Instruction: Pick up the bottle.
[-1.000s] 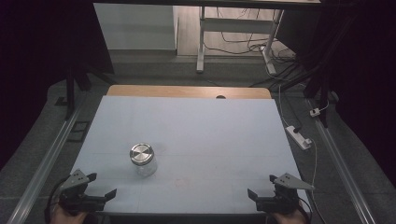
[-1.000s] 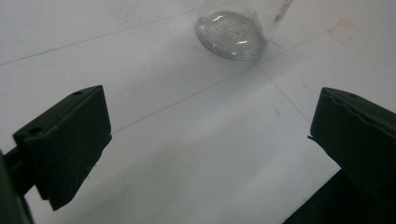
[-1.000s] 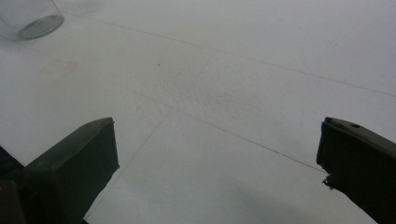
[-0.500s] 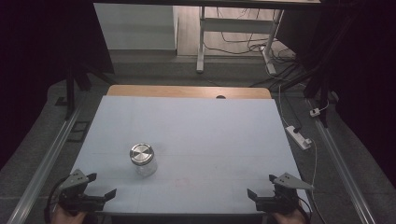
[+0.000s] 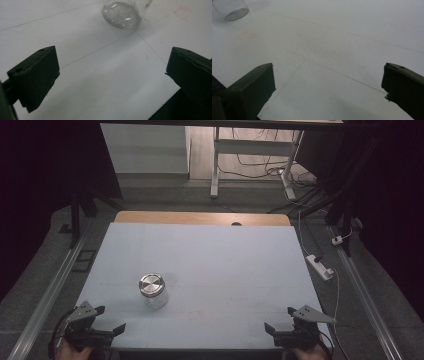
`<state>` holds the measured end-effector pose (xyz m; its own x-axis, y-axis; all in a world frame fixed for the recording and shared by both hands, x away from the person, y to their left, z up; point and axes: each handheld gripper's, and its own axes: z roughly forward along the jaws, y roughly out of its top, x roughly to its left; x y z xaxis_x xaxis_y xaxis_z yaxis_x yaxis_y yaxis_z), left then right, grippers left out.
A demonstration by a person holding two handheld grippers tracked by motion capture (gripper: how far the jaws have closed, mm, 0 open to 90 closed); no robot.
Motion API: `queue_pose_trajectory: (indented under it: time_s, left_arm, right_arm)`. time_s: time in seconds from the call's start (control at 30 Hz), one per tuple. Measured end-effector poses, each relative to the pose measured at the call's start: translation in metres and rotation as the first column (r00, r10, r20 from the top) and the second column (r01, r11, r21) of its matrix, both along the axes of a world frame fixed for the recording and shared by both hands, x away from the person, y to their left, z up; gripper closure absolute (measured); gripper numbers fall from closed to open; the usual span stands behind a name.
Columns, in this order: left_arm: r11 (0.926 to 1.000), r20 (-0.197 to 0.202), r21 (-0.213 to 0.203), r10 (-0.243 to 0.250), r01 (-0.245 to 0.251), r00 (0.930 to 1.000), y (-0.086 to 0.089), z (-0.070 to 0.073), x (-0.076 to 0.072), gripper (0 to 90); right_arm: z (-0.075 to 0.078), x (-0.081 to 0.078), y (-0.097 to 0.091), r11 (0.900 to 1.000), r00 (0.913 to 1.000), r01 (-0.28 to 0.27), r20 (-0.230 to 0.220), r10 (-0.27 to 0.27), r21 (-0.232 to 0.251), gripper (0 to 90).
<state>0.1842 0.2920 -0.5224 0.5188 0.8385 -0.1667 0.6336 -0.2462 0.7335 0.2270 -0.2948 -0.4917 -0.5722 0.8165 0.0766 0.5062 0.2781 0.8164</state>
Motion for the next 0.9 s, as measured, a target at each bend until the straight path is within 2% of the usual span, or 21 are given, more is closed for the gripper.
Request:
queue_pose_trajectory:
  time_s: [0.13,0.27,0.4,0.53,0.73,0.9]
  left_arm:
    - [0.9999,0.007,-0.009,-0.009,0.009,0.9999,-0.002,0.001,0.000,0.0]
    - [0.9995,0.036,-0.006,-0.030,0.031,0.9989,-0.004,0.006,0.001,0.0]
    - [0.9986,0.040,-0.013,-0.051,0.051,0.9979,-0.004,0.006,0.003,0.0]
    - [0.9956,0.052,-0.031,-0.087,0.089,0.9948,-0.002,0.007,0.006,0.0]
    - [0.9935,0.093,-0.048,-0.098,0.103,0.9908,-0.006,0.008,0.011,0.0]
    - [0.9942,0.107,-0.032,-0.099,0.103,0.9893,-0.013,0.009,0.018,0.0]
  right_arm:
    - [0.000,0.000,0.000,1.0000,1.0000,0.000,-0.001,0.000,0.004,0.0]
    - [0.000,0.000,-0.001,1.0000,1.0000,-0.004,-0.002,0.004,0.006,0.0]
    - [0.000,0.000,-0.001,0.9999,1.0000,-0.009,-0.003,0.009,0.006,0.0]
    - [0.000,0.001,0.000,0.9999,0.9999,-0.014,-0.002,0.014,0.005,0.0]
    - [0.000,0.001,0.000,0.9998,0.9998,-0.018,-0.005,0.018,0.006,0.0]
    - [0.000,0.001,0.000,0.9998,0.9998,-0.021,-0.007,0.021,0.004,0.0]
